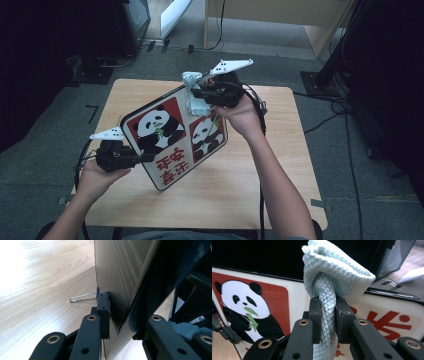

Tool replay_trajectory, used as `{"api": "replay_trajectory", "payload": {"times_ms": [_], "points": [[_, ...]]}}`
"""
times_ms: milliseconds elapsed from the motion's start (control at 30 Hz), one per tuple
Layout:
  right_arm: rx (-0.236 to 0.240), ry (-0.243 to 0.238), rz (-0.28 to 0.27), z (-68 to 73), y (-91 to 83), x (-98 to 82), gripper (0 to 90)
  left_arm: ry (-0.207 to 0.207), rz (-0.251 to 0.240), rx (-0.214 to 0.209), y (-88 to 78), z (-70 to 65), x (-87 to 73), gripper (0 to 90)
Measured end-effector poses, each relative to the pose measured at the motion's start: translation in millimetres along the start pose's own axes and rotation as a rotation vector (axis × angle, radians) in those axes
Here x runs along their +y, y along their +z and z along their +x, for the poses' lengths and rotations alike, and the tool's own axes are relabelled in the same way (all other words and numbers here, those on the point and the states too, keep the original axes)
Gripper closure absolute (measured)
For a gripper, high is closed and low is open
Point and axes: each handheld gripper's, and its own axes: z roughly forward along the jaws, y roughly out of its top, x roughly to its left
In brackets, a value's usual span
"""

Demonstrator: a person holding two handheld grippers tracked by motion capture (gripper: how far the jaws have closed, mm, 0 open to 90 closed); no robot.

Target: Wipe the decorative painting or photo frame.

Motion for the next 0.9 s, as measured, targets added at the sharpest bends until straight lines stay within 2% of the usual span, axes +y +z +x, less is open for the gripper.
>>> {"api": "replay_trajectory", "payload": {"times_ms": [300,900], "points": [[0.001,0.014,-0.002,-6.7,1.7,-6.5,78.5,0.003,0.003,-0.002,-0.1,0.3,0.0,75.5],[-0.004,0.04,-0.002,-10.9,3.8,-20.3,78.5,0.0,-0.001,-0.004,0.2,-0.4,-0.5,75.3]]}}
